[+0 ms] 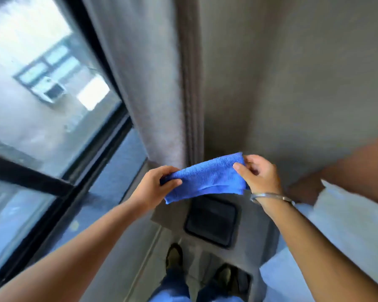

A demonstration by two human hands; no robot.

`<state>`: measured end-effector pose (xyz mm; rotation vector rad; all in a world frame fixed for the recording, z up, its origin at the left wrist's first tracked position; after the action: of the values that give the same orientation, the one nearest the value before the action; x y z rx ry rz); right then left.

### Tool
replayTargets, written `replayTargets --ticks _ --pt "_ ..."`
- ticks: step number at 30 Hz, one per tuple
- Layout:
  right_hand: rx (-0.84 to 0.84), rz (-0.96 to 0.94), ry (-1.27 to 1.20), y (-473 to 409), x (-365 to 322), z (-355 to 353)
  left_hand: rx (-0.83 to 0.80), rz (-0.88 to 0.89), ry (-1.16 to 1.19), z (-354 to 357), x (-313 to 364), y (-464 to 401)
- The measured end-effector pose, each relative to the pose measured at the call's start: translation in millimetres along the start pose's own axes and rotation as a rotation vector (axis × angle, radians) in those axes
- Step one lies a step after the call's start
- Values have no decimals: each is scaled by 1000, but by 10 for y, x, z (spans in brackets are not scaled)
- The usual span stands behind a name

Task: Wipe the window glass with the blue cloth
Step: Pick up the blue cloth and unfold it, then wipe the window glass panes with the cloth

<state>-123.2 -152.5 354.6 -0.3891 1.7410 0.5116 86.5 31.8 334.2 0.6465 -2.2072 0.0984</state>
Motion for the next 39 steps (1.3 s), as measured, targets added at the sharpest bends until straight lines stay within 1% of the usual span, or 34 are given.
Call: replayTargets --ticks 4,7,10,11,14,15,17,19,20,22,24,27,29,31,33,34,36,38,39 --pt "-144 -321 -93 58 -1382 604 290 33 -22 -1120 418 672" --pt "-267 -565 -171 308 -2486 1123 575 41 5 -2017 716 1274" --pt "-369 -781 -169 601 -3472 1645 834 65 11 -2805 947 1856" --pt "-387 -841 -155 684 -3750 1802 901 80 16 -3000 1024 2008" --pt "-415 -1017 -109 1126 -4549 2367 1178 75 -56 -3509 1121 2612" --pt "-372 -1092 -75 1251 -4741 2504 1239 54 -65 -3598 1092 2720" --pt "-197 -1299 17 1582 -5157 2790 1384 -24 -129 -3809 1067 2994" --pt "-13 -1432 75 1924 -5496 3025 1561 -97 -320 -4002 1100 3256" --pt "35 -1465 87 2072 -5634 3144 1646 -118 -440 -4094 1146 3370" --pt "73 -1456 86 2208 -5768 3338 1769 -175 -632 -4197 1232 3461" --pt "50 -1420 2 2236 -5739 3513 1813 -224 -768 -4223 1248 3464" --pt "6 -1376 -134 2284 -5512 3695 1829 -314 -970 -4192 1196 3434" --pt "8 -1363 -132 2350 -5303 3808 1824 -349 -1060 -4180 1192 3474" --pt "-40 -1378 -129 2446 -5094 3922 1769 -349 -1212 -4247 1272 3609" --pt "-68 -1400 -79 2485 -4956 4053 1737 -386 -1370 -4436 1423 3895" --pt "-69 -1406 -48 2475 -4934 4104 1745 -428 -1436 -4551 1508 4084" --pt "-70 -1408 -15 2425 -4987 4148 1751 -591 -1540 -4780 1618 4434" --pt "-83 -1397 -3 2401 -5084 4126 1744 -793 -1517 -4949 1592 4662" --pt "-84 -1402 5 2385 -5132 4106 1742 -863 -1481 -4994 1546 4700"
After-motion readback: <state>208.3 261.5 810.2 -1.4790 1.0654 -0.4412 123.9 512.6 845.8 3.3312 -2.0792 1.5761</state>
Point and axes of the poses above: each hand's wrist, its own y-axis away from the middle knuckle, its own z-axis out of the palm, x = y × z, the point moved 5 cm from there along -y, towards the middle knuckle, and after that the axes turned 4 degrees about -y, right-handed, at the moved point
